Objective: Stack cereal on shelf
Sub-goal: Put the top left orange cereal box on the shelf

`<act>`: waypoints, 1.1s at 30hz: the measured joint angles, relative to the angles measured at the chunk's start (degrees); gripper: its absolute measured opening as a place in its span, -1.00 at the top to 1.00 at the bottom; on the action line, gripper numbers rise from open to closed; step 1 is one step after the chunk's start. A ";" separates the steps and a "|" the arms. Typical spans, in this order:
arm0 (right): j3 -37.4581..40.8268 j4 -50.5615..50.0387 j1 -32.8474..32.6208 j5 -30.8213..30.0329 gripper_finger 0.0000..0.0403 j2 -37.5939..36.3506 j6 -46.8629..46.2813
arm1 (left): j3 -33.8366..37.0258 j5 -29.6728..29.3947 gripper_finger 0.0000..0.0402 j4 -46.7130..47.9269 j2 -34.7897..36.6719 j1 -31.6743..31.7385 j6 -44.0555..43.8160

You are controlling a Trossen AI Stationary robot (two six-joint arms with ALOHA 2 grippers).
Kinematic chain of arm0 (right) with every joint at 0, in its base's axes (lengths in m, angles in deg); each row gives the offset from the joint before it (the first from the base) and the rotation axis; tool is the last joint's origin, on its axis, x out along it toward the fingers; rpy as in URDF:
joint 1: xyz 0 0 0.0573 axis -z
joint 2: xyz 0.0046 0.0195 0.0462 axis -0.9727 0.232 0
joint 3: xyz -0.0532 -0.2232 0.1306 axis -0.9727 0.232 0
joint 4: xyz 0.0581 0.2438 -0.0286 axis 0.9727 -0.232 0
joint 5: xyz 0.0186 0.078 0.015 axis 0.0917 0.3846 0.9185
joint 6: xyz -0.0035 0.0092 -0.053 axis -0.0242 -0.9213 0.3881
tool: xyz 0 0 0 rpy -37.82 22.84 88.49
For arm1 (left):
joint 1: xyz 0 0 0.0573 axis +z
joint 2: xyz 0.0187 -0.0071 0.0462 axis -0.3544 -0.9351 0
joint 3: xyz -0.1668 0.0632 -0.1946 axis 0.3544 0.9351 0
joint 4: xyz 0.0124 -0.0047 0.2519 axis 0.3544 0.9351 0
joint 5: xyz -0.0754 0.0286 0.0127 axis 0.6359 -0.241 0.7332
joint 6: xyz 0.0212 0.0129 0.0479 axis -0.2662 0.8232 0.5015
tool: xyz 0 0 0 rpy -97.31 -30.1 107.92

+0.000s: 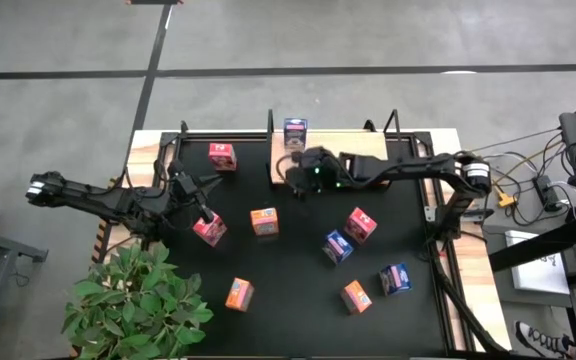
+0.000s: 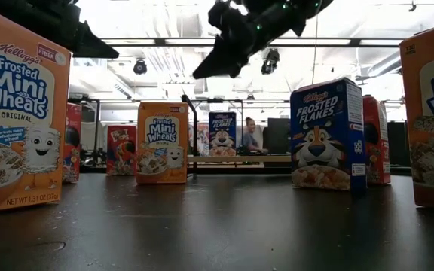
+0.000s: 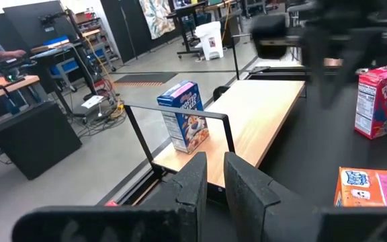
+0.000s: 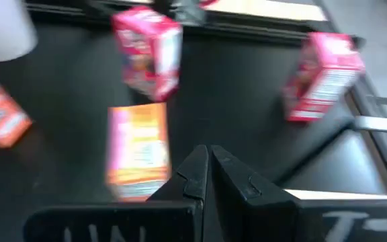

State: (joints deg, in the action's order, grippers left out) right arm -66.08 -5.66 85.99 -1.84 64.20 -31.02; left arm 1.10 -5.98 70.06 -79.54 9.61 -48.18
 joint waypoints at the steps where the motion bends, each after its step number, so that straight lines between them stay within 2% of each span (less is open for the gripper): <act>1: 0.04 0.20 -0.72 0.00 0.94 0.19 0.00 | 0.00 0.00 0.82 0.00 0.01 0.00 -0.12; 4: 0.08 0.91 -2.25 -0.08 0.89 1.27 0.06 | 0.00 0.02 0.82 0.05 -0.02 -0.01 -1.07; 8: 0.08 2.28 -3.23 -0.08 0.73 2.89 -1.13 | 0.00 0.02 0.82 0.11 -0.14 0.00 -1.42; 19: 0.15 3.68 -3.53 -0.10 -0.09 5.65 -1.90 | 0.00 0.02 0.82 0.12 -0.38 0.01 -1.45; 23: 0.15 3.86 -3.67 -0.06 -0.31 6.25 -1.70 | 0.00 0.02 0.82 0.14 -0.50 0.00 -1.45; 28: 0.19 4.65 -3.85 -0.04 -0.46 9.74 -1.94 | 0.00 0.02 0.82 0.14 -0.49 0.01 -1.27; 33: 0.06 4.70 -3.91 -0.06 -0.44 12.25 -1.55 | 0.00 0.02 0.82 0.14 -0.49 0.01 -1.23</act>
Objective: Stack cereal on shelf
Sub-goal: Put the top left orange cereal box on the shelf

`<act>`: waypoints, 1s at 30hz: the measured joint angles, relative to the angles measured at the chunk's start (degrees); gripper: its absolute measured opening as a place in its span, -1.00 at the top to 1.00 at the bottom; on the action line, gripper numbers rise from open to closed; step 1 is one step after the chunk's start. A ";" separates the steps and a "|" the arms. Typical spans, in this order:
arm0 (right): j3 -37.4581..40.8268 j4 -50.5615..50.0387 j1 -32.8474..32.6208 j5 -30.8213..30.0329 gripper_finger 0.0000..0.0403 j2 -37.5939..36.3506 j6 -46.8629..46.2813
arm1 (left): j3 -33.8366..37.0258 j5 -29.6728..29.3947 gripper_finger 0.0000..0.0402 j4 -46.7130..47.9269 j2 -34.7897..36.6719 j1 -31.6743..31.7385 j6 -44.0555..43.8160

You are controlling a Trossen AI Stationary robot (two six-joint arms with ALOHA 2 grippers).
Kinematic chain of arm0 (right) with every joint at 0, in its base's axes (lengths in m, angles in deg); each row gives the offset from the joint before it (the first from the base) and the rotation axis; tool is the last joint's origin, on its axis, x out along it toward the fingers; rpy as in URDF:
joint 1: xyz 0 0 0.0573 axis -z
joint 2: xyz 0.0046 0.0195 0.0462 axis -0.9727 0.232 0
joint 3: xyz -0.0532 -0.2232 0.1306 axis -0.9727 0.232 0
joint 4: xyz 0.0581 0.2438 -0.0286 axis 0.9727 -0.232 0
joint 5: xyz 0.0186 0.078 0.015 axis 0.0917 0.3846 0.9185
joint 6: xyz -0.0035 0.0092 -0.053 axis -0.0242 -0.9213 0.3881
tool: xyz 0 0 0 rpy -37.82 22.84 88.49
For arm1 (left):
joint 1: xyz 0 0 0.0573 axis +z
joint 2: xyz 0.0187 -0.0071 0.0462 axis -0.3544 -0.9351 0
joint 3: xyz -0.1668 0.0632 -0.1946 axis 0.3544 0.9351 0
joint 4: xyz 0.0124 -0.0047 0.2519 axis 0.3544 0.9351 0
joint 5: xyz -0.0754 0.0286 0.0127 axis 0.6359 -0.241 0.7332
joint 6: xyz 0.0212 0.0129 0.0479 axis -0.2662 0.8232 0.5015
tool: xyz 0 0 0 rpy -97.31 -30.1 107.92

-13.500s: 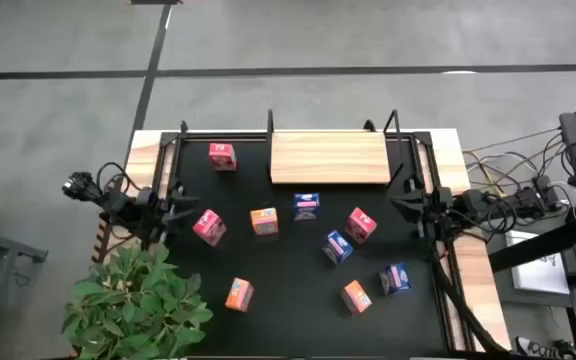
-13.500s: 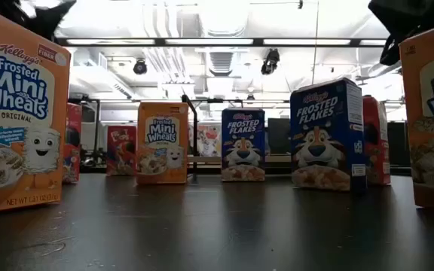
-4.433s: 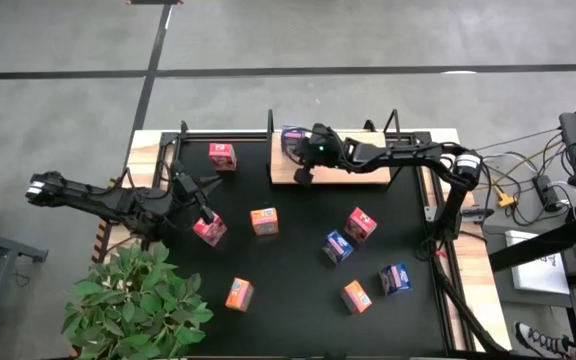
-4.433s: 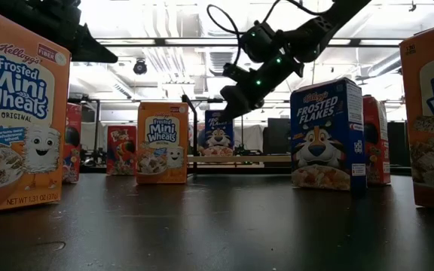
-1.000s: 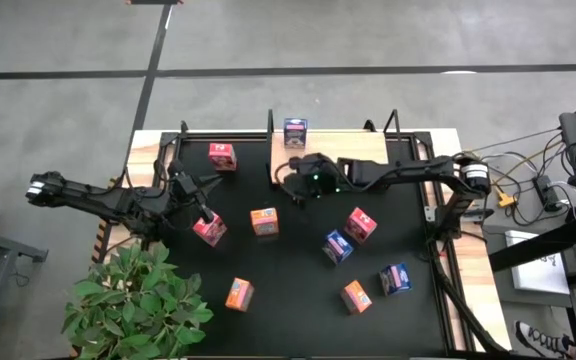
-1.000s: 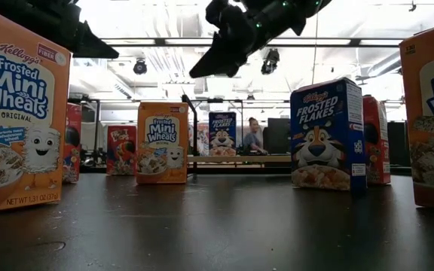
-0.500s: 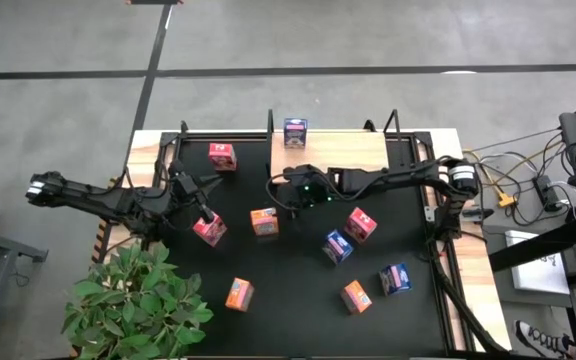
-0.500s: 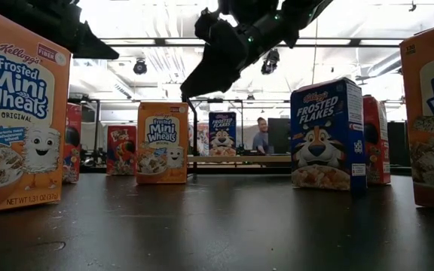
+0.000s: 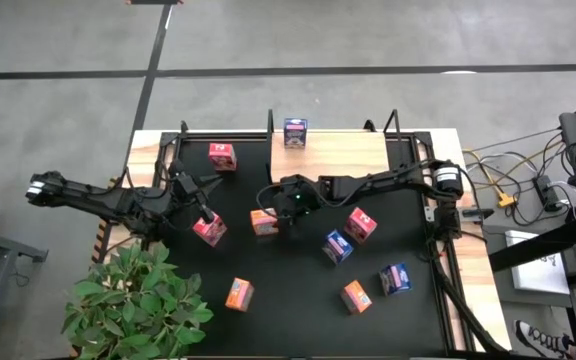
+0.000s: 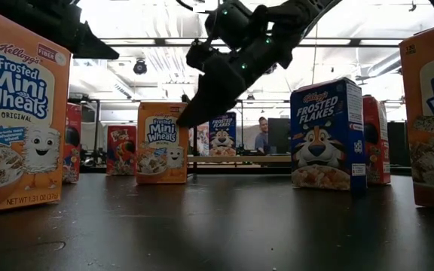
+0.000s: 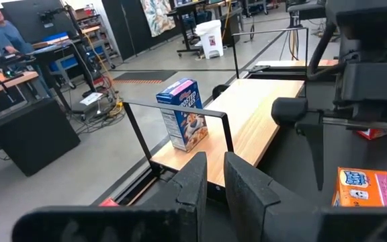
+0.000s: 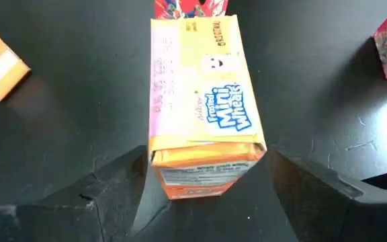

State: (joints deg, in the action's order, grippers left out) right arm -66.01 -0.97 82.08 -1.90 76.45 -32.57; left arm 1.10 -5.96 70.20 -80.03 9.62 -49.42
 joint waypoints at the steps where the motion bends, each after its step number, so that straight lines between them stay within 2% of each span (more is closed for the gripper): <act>1: -0.03 0.04 0.00 0.00 -0.41 -0.01 0.01 | 0.00 0.00 0.82 0.00 -0.01 0.00 0.00; 16: -0.22 0.41 0.00 0.49 0.20 -1.38 0.00 | 0.00 0.00 0.82 -0.02 -0.02 -0.02 0.03; 23: -0.22 -0.39 0.02 1.44 0.20 -3.10 -1.05 | 0.00 0.00 0.82 -0.02 -0.02 -0.01 0.03; 30: -0.22 -6.87 0.34 1.95 0.21 -11.15 -0.30 | 0.00 0.00 0.82 -0.17 -0.02 -0.02 0.03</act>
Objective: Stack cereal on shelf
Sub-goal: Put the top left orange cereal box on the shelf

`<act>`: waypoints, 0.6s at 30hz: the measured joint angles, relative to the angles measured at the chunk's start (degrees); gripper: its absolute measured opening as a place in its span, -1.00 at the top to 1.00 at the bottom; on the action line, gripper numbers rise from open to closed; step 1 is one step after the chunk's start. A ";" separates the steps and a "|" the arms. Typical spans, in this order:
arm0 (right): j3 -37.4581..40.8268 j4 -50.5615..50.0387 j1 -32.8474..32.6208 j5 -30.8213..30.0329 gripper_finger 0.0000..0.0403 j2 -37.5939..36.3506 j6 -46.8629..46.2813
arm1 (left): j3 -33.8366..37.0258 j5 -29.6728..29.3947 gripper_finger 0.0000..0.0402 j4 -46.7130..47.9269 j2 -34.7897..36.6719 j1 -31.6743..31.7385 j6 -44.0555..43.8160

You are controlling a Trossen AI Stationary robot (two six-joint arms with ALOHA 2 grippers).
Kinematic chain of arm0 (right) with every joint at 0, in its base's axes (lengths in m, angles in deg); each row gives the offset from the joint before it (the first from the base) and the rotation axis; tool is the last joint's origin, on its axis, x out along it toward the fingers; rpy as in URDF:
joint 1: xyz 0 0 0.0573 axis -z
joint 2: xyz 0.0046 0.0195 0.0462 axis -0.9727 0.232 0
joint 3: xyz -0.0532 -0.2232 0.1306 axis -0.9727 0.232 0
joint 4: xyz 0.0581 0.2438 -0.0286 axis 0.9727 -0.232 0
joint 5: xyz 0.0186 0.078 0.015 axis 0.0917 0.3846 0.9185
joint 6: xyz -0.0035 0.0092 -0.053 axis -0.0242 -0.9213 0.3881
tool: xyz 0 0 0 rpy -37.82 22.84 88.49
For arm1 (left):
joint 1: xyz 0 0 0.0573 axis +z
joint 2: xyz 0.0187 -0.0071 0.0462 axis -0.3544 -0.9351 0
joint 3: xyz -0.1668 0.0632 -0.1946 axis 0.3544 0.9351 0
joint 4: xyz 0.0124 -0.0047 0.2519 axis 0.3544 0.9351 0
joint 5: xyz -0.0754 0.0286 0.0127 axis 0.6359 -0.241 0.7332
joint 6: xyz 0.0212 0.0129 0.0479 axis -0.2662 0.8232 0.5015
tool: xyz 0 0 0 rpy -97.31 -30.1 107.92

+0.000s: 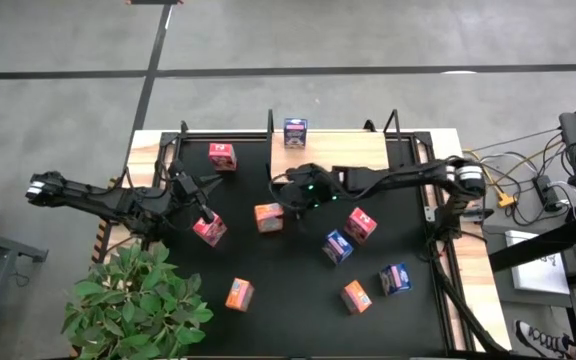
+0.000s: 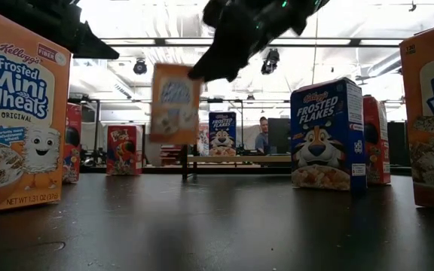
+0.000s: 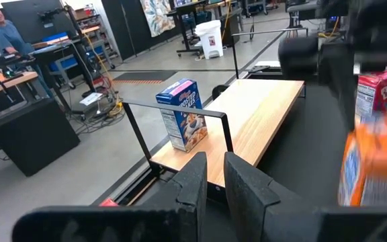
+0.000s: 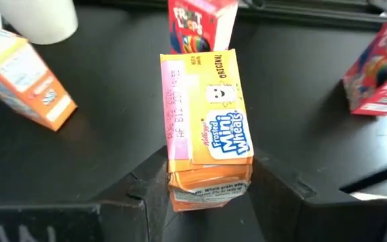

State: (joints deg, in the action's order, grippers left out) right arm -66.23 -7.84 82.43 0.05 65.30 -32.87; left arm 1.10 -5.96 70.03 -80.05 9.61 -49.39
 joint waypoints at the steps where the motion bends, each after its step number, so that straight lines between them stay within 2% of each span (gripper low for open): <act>1: 0.00 -1.25 0.21 -0.08 0.21 -1.41 0.36 | 0.00 0.00 0.82 -0.03 0.00 0.00 0.00; 13: 1.59 -19.64 10.65 -3.91 0.21 -14.76 0.74 | 0.00 0.00 0.82 -0.07 -0.04 0.01 0.00; 18: 5.87 -19.18 16.55 -5.25 0.20 -17.64 0.71 | 0.00 -0.01 0.82 -0.07 -0.07 0.00 0.00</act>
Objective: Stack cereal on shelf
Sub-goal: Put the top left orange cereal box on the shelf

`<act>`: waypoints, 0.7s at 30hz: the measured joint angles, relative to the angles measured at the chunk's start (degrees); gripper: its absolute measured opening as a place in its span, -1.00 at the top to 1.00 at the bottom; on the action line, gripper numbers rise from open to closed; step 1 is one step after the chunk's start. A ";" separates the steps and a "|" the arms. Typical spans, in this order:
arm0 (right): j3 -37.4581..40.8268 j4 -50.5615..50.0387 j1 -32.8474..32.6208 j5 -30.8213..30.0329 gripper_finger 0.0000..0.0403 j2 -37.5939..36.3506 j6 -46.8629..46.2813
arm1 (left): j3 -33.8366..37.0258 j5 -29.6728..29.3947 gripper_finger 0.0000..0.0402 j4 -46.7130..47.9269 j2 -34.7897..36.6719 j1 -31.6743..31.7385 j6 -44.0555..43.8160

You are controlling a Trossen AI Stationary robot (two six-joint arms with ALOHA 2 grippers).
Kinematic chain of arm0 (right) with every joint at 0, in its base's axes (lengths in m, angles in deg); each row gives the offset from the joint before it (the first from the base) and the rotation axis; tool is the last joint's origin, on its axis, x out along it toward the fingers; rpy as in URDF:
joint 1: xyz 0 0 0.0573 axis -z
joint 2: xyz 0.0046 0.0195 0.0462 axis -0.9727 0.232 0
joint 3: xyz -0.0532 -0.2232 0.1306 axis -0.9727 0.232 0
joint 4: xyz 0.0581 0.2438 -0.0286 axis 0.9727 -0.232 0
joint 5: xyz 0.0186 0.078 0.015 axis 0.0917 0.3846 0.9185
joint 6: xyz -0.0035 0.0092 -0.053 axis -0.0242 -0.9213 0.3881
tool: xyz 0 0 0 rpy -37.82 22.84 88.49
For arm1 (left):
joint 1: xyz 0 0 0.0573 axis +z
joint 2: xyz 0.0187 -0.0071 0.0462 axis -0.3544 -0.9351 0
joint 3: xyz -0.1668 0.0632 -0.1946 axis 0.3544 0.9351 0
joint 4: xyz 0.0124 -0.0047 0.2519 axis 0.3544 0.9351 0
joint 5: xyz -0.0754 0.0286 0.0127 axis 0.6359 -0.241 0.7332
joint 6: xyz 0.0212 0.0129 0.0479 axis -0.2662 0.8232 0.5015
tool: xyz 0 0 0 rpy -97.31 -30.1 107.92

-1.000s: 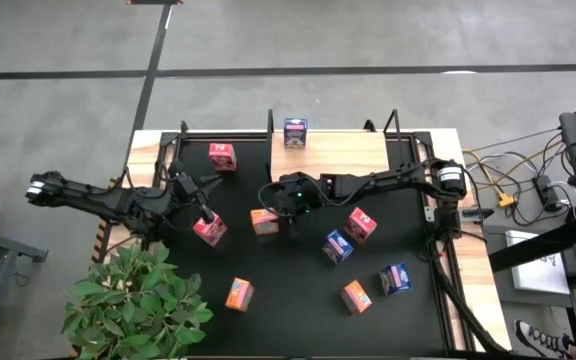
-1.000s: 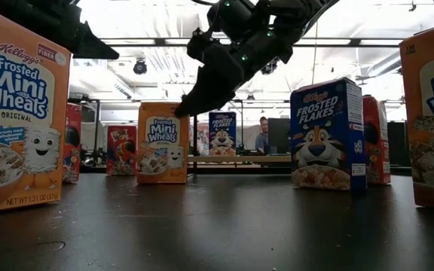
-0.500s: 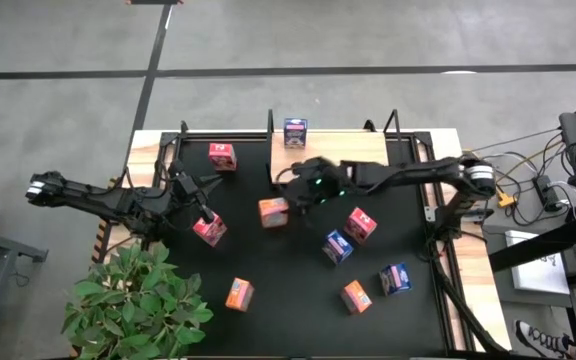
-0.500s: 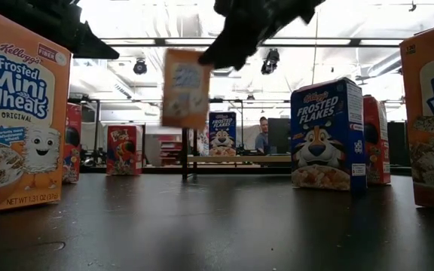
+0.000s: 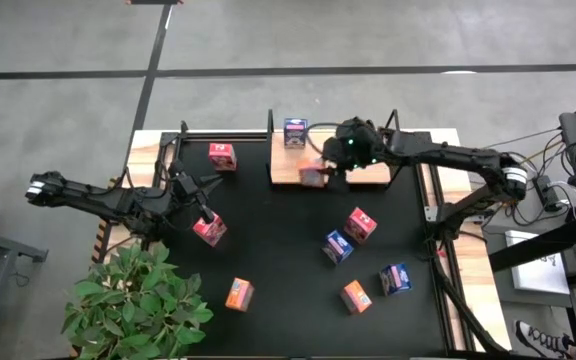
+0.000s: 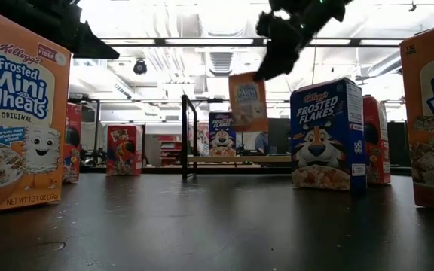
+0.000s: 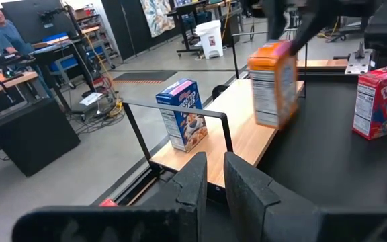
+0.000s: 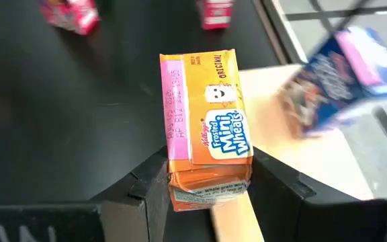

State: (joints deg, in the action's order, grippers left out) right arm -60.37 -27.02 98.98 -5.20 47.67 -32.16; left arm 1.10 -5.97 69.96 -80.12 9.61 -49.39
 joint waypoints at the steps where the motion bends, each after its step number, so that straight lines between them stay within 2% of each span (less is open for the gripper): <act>1: 1.24 0.87 1.30 -0.07 0.20 -0.42 0.02 | 0.00 0.01 0.82 0.00 0.00 -0.01 0.00; 11: 13.78 18.55 12.61 -0.59 0.20 -1.19 -2.26 | 0.00 -0.01 0.82 0.00 -0.02 -0.01 0.37; 17: 15.74 21.17 14.12 -0.71 0.19 -0.65 -1.59 | 0.00 0.00 0.82 0.00 -0.02 0.01 0.46; 21: 15.96 21.21 14.14 -3.73 0.11 -0.65 -1.44 | 0.00 -0.01 0.82 0.00 -0.02 0.00 0.79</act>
State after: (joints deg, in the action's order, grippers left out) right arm -44.40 -5.81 113.12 -8.93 47.01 -33.60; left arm 1.10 -5.98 69.96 -80.14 9.61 -48.59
